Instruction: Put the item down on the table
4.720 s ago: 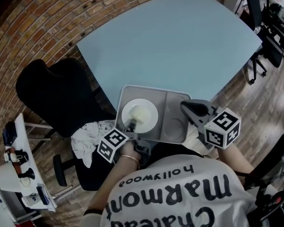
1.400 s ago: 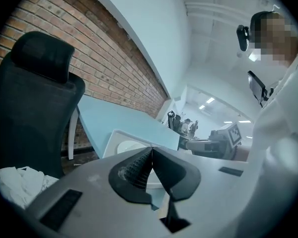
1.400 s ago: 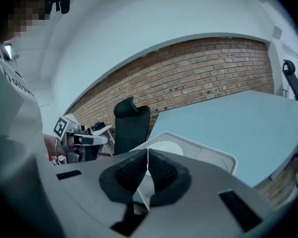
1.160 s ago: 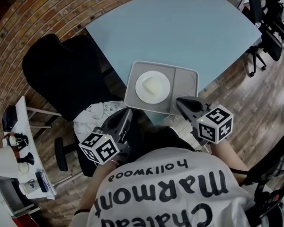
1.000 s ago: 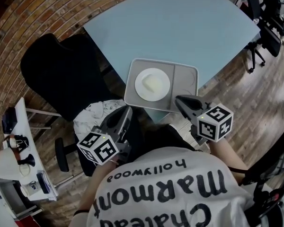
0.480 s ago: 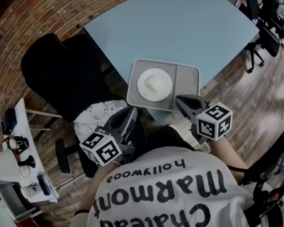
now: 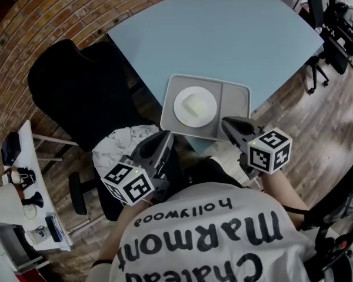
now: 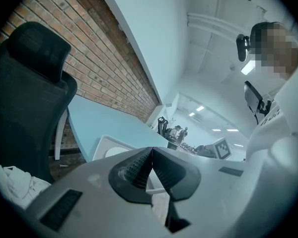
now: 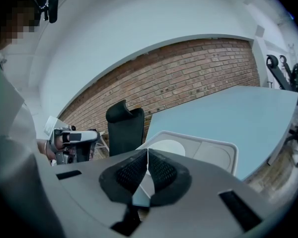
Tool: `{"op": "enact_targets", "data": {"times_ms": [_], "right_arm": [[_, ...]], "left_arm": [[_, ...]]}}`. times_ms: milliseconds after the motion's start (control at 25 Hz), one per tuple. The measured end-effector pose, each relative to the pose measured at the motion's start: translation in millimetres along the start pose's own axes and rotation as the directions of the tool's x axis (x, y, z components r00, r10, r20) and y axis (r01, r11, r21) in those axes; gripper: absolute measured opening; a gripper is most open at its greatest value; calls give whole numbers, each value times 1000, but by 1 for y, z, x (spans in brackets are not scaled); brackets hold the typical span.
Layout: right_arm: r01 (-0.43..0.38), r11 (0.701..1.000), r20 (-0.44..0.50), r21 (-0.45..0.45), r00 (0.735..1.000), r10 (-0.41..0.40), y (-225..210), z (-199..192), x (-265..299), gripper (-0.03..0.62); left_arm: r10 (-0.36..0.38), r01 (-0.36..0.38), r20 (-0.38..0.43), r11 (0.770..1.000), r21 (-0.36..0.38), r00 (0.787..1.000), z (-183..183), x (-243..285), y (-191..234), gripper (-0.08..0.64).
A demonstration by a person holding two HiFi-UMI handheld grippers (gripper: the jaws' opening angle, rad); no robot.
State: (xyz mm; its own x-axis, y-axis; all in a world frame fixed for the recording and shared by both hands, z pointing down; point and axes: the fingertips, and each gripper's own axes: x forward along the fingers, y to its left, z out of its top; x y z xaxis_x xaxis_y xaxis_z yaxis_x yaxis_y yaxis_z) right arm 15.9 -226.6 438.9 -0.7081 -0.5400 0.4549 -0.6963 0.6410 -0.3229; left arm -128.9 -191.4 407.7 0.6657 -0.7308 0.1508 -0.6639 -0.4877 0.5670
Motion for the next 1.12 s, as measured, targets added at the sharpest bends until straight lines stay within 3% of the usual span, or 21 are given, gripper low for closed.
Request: {"op": "enact_targets", "data": {"times_ms": [240, 440, 1120], "right_arm": [[-52, 998, 71, 30, 996, 50, 1, 12, -3, 11], [-59, 998, 33, 15, 998, 58, 3, 9, -2, 11], [27, 999, -53, -41, 998, -30, -21, 0, -5, 9]], "left_arm": [[19, -17, -18, 992, 125, 1000, 2, 3, -8, 8], [17, -16, -7, 997, 71, 1000, 1, 1, -7, 8], [27, -26, -19, 999, 46, 999, -4, 13, -5, 8]]}}
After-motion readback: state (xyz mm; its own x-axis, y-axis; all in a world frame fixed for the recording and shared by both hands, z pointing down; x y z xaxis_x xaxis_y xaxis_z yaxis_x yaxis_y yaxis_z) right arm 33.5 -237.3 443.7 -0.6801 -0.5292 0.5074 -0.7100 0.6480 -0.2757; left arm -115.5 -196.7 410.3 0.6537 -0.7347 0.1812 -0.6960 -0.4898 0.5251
